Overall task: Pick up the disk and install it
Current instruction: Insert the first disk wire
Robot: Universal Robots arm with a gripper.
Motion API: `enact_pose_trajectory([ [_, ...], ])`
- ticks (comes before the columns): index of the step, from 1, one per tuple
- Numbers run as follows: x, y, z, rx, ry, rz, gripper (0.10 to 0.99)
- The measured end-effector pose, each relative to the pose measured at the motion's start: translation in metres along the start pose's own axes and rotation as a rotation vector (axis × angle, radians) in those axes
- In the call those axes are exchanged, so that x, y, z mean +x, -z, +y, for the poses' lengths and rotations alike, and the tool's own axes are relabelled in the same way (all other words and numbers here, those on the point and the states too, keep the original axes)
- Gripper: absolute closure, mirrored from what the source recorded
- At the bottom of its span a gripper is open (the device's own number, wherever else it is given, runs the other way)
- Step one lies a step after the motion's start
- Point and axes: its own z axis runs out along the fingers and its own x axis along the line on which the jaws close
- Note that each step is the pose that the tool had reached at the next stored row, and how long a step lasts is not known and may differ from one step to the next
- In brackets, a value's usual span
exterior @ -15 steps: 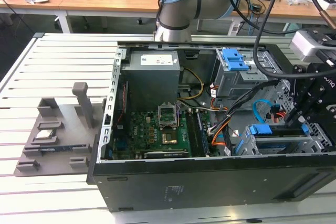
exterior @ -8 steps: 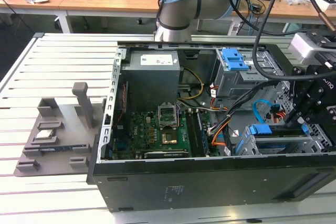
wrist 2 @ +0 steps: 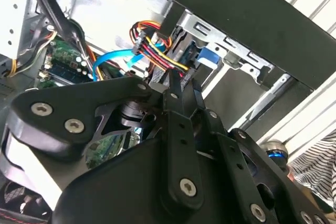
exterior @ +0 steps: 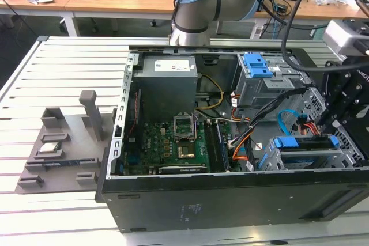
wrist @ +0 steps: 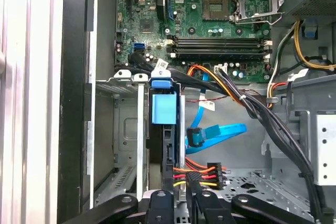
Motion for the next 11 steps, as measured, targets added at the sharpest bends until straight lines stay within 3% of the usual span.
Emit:
enact_pose_trajectory([
  [1,-0.0036,0.0031,0.0002,0.000,0.000,0.0001,0.843],
  [3,-0.0060,0.0068,0.0005,0.000,0.000,0.0001,0.984],
  [11,-0.0058,0.0163,0.0010,0.000,0.000,0.0000,0.980],
])
